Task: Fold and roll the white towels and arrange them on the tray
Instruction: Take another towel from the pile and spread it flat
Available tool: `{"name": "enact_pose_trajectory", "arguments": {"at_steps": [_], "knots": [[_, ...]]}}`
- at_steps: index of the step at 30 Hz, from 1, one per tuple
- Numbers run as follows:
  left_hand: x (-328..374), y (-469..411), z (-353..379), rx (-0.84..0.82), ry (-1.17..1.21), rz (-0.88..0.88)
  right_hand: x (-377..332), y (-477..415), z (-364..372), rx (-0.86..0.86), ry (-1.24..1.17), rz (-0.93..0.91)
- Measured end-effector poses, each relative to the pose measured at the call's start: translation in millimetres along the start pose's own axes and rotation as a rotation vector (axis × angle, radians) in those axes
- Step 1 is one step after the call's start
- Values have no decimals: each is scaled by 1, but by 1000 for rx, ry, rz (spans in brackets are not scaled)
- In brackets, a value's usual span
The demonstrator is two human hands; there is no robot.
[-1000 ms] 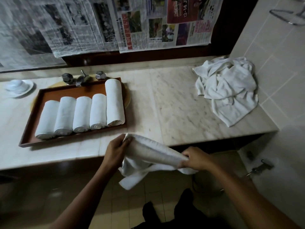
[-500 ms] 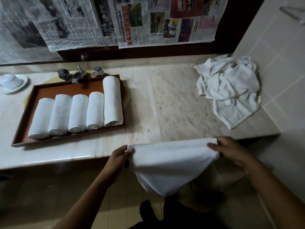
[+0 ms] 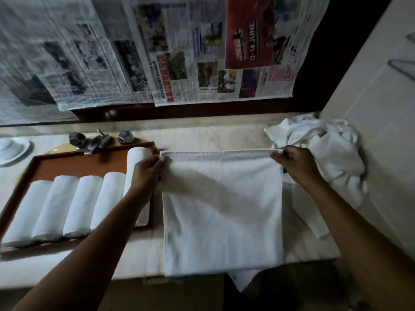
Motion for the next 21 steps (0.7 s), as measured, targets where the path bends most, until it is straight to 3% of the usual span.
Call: {"name": "enact_pose_trajectory", "arguments": {"at_steps": [12,21], "knots": [[33,-156,30,266,-184,37,-4,-179,38,-62,138,-13],[5,-260,54,297,-419,-3,25,-269,88,18,171,52]]}}
Point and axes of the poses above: each hand's wrist, its own y-axis away from the middle knuckle, its own z-axis out of the palm, x = y × z, the point moved 4 cm from there along -y, towards the middle knuckle, and after that the axes turned 10 degrees about -y, right-handed, at the moved point
